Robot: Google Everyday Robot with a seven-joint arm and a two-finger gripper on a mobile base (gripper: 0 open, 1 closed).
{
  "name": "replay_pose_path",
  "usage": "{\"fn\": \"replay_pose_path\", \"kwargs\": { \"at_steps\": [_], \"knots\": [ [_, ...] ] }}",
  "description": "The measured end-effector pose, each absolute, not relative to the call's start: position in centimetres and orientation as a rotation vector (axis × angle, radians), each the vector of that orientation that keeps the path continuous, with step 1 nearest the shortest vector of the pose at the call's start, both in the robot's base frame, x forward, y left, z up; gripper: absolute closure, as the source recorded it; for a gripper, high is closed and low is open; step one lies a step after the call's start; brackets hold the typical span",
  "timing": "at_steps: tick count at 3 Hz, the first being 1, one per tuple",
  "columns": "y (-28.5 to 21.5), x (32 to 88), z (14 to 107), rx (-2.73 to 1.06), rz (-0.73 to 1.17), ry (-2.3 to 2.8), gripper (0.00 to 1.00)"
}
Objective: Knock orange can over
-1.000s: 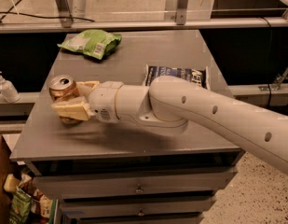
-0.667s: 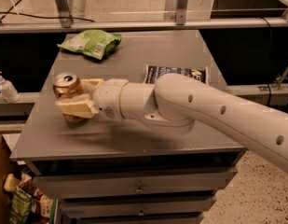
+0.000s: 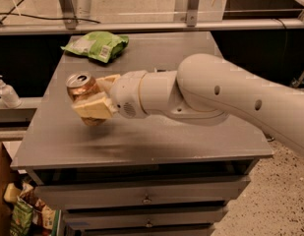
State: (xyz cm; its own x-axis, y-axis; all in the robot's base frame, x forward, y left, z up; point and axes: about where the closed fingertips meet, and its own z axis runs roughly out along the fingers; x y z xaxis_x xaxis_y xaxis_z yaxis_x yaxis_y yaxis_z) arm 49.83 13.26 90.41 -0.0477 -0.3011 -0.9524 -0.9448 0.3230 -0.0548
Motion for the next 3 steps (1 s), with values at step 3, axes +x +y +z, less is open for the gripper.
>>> {"fn": "replay_pose_path", "kwargs": {
  "at_steps": [3],
  "knots": [
    [9.6, 50.8, 92.1, -1.38, 0.487, 1.793, 1.0]
  ]
}}
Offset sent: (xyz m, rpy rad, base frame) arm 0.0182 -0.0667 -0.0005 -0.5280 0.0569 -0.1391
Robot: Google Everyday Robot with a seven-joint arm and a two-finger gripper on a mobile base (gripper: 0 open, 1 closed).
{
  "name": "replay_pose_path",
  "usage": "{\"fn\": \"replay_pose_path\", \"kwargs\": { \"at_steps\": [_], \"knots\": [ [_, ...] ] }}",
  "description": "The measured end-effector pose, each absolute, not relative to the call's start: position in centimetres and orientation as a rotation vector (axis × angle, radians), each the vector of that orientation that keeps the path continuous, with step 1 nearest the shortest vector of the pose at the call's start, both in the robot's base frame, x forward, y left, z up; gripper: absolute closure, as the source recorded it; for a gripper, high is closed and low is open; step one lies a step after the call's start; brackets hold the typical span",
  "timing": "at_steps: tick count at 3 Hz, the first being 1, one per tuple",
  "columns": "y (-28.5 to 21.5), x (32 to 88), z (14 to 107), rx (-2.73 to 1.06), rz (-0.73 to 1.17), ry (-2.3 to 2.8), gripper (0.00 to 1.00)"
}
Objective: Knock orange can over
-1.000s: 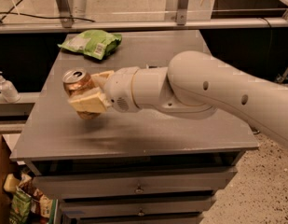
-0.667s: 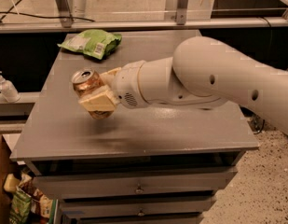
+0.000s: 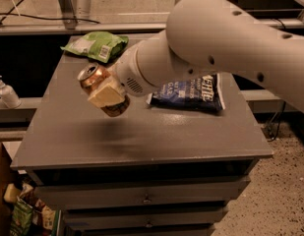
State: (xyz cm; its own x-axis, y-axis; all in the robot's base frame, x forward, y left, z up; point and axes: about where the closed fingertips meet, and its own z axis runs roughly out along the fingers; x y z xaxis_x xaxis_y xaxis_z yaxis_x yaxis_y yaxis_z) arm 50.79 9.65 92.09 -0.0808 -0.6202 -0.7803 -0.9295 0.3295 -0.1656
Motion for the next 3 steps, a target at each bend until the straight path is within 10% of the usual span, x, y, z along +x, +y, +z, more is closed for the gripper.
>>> {"fn": "replay_pose_path", "kwargs": {
  "at_steps": [3],
  "knots": [
    [7.6, 53.0, 89.5, -1.828, 0.21, 1.946, 1.0]
  ]
}}
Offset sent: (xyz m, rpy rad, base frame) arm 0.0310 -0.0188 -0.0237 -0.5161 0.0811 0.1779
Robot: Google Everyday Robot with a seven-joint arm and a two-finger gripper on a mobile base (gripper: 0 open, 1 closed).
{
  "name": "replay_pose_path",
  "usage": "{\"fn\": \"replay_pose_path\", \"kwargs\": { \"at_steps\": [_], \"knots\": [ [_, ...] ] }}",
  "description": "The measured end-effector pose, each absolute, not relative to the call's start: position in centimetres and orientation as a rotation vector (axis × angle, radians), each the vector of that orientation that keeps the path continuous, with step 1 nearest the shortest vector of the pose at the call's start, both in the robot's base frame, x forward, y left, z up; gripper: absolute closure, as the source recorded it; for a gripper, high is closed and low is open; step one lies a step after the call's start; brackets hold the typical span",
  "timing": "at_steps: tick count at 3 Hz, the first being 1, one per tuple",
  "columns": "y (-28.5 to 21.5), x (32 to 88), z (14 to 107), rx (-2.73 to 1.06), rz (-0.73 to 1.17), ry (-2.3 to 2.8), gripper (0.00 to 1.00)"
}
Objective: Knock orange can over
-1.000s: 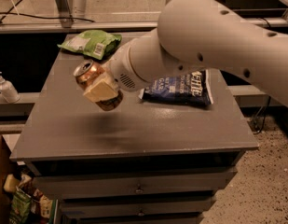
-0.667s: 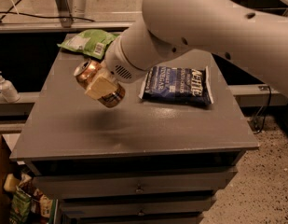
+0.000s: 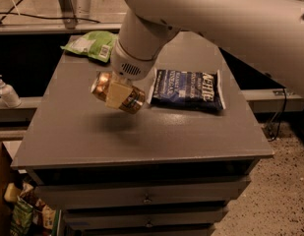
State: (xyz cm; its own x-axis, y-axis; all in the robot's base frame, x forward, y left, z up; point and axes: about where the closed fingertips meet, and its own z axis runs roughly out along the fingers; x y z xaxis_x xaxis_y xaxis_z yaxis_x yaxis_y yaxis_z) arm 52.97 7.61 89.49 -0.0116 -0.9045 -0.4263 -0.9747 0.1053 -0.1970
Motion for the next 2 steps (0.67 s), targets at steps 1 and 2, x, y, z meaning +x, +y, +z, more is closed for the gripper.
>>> {"fn": "replay_pose_path", "kwargs": {
  "at_steps": [1, 2],
  "knots": [
    [6.5, 52.1, 87.8, -1.984, 0.119, 1.971, 1.0],
    [6.5, 51.1, 86.4, -2.117, 0.045, 1.967, 0.84]
  ]
}}
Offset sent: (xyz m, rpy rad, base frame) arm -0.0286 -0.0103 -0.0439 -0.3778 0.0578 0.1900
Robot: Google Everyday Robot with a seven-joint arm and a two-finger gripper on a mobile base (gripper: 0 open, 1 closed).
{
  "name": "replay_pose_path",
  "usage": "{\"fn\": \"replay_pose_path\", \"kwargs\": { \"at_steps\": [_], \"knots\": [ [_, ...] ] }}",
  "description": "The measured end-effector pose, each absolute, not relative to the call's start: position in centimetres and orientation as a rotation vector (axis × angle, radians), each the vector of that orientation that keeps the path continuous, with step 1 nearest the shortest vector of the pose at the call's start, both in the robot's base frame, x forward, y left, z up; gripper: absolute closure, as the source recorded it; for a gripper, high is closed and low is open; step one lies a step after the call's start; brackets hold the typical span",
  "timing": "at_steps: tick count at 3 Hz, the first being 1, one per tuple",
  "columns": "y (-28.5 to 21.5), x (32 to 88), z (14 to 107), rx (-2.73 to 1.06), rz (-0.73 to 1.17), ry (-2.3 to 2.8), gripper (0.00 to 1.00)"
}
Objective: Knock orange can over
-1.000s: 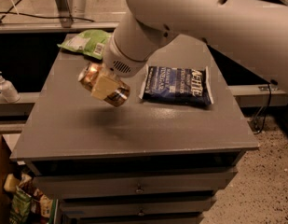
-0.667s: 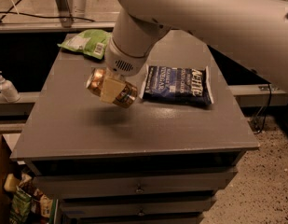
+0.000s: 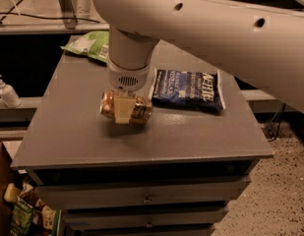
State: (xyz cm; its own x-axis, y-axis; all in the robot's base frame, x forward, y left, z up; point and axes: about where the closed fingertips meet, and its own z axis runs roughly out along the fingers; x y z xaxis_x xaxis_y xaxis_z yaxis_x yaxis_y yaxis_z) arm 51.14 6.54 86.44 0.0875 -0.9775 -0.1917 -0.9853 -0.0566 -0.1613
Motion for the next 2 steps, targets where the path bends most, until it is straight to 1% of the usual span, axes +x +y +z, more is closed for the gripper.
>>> {"fn": "replay_pose_path", "kwargs": {
  "at_steps": [2],
  "knots": [
    [7.69, 49.96, 85.13, -2.246, -0.002, 1.931, 0.37]
  ]
}}
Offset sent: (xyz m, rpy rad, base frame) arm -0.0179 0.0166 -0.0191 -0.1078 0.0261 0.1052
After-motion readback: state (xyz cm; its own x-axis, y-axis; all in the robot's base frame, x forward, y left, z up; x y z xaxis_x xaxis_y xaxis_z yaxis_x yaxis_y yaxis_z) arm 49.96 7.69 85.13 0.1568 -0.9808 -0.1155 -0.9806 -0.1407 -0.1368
